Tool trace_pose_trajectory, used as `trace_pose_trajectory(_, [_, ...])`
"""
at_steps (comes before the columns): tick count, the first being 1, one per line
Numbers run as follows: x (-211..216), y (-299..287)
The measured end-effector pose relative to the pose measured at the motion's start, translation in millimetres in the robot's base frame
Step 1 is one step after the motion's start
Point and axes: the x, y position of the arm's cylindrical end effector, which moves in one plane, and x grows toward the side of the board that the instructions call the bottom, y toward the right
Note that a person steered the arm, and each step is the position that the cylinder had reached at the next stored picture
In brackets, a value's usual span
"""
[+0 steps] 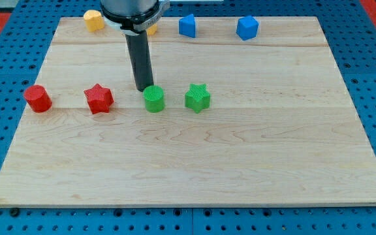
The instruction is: Slightly push the red circle towards the upside
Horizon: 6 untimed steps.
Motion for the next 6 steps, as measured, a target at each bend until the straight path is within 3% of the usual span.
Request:
trace_pose_trajectory(2, [-34.9, -54.9])
trace_pose_trajectory(3, [-47.6, -161.6])
trace_pose_trajectory(4, [-46.3, -222.6])
trace_pose_trajectory(6, [-45.6, -222.7])
